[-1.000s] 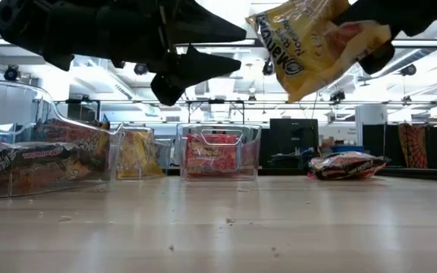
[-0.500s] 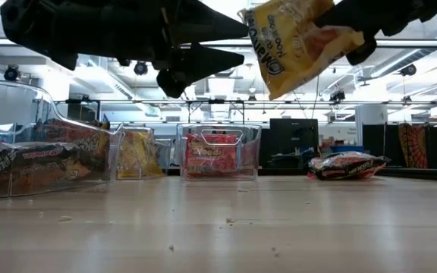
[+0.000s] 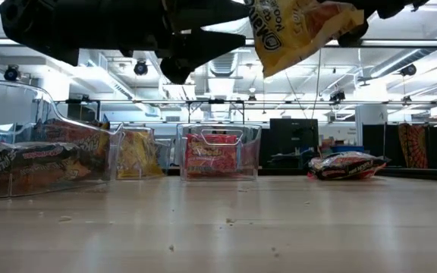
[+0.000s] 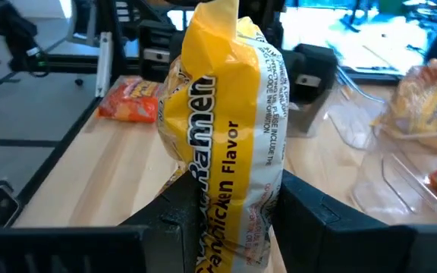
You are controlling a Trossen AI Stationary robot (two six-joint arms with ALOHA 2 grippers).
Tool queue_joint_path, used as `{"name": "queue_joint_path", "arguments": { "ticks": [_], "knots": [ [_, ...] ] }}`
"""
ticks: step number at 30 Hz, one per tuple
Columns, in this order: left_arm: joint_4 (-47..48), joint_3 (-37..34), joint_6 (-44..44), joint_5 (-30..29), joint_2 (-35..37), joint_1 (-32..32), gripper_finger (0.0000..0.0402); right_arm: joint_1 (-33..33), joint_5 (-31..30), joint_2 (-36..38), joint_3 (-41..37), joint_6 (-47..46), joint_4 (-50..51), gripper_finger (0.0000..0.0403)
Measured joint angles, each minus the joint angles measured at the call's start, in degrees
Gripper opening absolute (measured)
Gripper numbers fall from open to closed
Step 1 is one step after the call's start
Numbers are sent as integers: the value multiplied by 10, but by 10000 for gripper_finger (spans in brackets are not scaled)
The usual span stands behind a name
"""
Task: Sort Maruchan noodles
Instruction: Put the yellow noodle pack into the top left transparent bin
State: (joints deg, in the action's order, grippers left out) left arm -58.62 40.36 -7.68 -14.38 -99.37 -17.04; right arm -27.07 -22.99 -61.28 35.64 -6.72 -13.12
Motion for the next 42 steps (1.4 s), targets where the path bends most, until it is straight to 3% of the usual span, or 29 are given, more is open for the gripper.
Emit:
{"name": "queue_joint_path", "arguments": {
  "ticks": [5, 27, 42],
  "knots": [
    [-19, 0, 23, 0, 0, 0, 220, 0, 24, 0, 1, 24, -23, 120],
    [11, 37, 44, 74, -3, 9, 220, 3, 20, 0, 1, 100, -41, 117],
    [31, 71, 66, 79, -4, 15, 220, 4, 27, -14, 1, 104, -56, 117]
  ]
}}
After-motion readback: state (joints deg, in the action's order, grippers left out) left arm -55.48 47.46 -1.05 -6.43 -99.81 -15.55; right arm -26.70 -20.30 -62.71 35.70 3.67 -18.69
